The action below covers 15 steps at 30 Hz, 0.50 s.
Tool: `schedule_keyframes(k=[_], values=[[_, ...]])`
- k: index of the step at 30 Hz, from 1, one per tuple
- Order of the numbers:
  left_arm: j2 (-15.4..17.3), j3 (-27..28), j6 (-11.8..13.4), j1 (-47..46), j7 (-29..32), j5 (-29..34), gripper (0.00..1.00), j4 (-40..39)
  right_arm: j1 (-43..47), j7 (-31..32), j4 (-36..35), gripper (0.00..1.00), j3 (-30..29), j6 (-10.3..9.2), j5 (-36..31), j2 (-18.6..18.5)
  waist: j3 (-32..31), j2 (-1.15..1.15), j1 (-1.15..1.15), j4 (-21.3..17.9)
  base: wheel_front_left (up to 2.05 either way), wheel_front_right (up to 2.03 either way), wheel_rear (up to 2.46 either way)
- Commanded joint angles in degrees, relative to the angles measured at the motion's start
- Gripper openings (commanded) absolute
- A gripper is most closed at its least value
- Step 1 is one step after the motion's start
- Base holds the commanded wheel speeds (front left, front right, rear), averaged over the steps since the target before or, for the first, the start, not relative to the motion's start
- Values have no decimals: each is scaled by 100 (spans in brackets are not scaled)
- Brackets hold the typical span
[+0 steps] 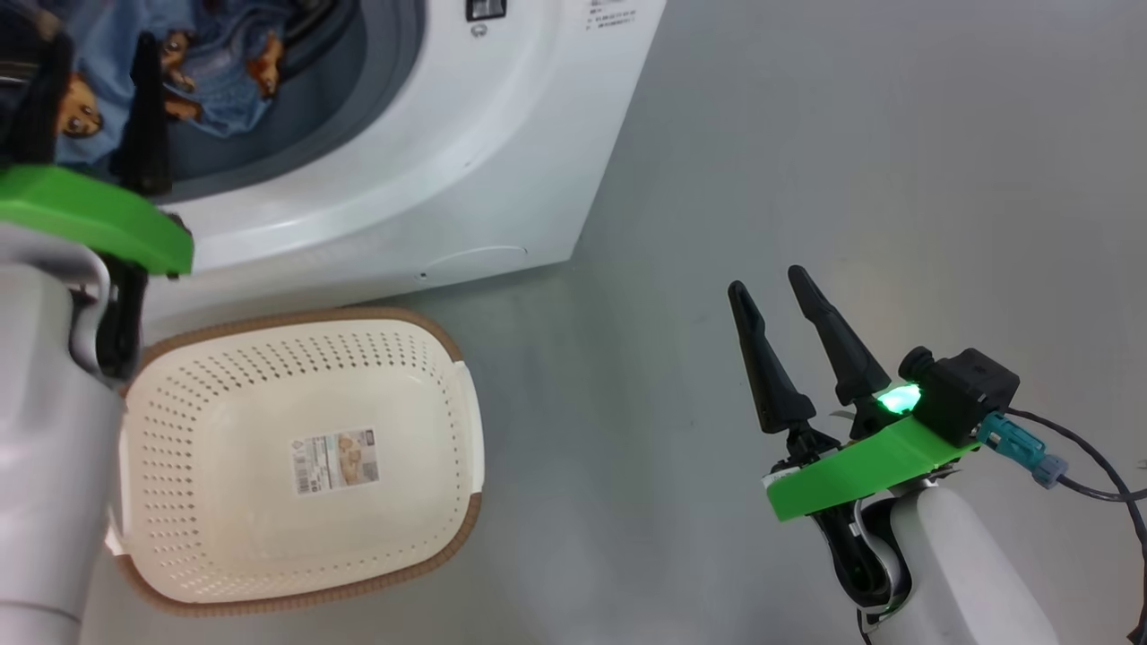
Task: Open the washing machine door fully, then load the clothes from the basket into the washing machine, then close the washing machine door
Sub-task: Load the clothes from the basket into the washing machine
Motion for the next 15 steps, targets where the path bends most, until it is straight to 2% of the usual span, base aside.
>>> schedule_keyframes(k=[1,15], values=[[211,237,41,137,-52,117,100,-247,101,-27,-99,100,94,9,-36,19,-143,0,0,85,0,0,0],[8,926,31,1696,-52,487,100,-1441,252,-27,48,100,-14,9,-203,19,-721,0,0,386,0,0,0]])
